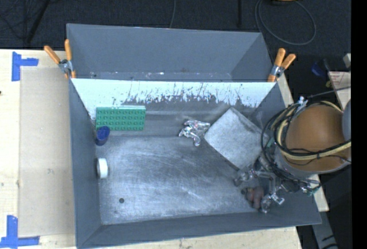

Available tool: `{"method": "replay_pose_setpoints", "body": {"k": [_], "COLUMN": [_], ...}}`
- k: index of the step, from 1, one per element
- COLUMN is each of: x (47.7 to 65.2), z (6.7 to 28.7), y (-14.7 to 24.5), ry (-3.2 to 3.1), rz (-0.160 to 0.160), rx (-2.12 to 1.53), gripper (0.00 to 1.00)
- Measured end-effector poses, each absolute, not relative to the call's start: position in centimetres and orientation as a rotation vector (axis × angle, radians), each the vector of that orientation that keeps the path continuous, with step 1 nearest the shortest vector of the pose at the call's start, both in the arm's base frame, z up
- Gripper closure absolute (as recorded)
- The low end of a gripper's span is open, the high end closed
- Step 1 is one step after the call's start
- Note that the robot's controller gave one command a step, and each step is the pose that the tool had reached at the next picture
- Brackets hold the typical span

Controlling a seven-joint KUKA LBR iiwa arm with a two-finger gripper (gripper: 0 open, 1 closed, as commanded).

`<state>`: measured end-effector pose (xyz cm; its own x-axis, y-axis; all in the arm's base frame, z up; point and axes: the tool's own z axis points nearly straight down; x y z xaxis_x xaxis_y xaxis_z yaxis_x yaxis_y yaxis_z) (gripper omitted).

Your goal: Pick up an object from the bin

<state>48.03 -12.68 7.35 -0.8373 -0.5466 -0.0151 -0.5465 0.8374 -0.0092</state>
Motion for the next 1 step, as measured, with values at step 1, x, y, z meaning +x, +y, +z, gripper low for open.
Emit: {"method": "replay_pose_setpoints", "body": {"k": [1], "x": [48.17], "z": [7.3], "y": [-14.55], "ry": [3.051], "rz": [-0.001], "rx": [-0.68], "gripper": [0.0]}}
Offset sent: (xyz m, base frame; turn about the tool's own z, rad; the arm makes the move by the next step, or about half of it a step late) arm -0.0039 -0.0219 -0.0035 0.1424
